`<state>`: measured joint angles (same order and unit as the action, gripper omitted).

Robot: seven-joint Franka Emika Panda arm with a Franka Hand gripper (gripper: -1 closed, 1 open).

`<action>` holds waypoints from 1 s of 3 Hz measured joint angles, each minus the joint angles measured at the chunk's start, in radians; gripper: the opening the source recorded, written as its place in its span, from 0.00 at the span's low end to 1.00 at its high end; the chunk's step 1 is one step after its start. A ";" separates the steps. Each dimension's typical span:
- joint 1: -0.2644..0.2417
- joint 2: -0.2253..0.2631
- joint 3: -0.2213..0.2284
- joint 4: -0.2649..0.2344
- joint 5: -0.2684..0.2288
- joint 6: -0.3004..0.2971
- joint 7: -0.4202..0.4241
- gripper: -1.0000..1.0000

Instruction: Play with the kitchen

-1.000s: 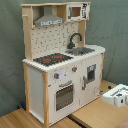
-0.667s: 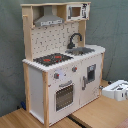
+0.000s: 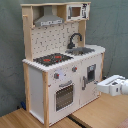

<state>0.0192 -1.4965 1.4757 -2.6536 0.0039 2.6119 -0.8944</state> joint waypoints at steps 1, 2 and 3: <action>-0.084 0.000 -0.004 0.016 0.000 0.062 -0.005 1.00; -0.176 0.000 -0.007 0.035 0.000 0.138 -0.011 1.00; -0.262 0.000 -0.010 0.063 0.000 0.205 -0.018 1.00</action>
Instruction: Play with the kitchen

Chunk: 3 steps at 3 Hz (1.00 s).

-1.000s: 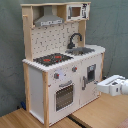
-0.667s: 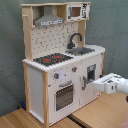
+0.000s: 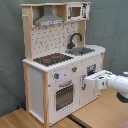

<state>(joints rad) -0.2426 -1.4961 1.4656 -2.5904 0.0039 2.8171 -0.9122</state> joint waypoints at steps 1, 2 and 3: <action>-0.081 0.000 0.000 0.034 0.000 0.054 -0.001 1.00; -0.149 0.000 0.011 0.007 0.000 0.124 -0.001 1.00; -0.190 0.000 0.015 -0.058 0.000 0.197 -0.001 1.00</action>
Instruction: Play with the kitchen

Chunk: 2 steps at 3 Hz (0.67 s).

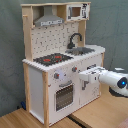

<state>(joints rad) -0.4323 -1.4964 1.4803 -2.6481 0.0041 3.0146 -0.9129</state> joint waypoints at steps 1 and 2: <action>-0.068 0.001 -0.001 -0.002 0.001 0.080 0.001 1.00; -0.133 0.011 0.028 -0.002 0.003 0.162 0.019 1.00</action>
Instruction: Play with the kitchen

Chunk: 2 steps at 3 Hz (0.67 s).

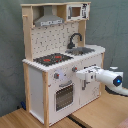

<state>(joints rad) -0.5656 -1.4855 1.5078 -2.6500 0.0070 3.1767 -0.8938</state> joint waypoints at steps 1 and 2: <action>-0.058 0.000 0.022 0.001 0.003 0.083 0.019 1.00; -0.128 0.002 0.029 0.003 0.009 0.153 0.031 1.00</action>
<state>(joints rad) -0.6933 -1.4835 1.5367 -2.6472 0.0157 3.3295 -0.8628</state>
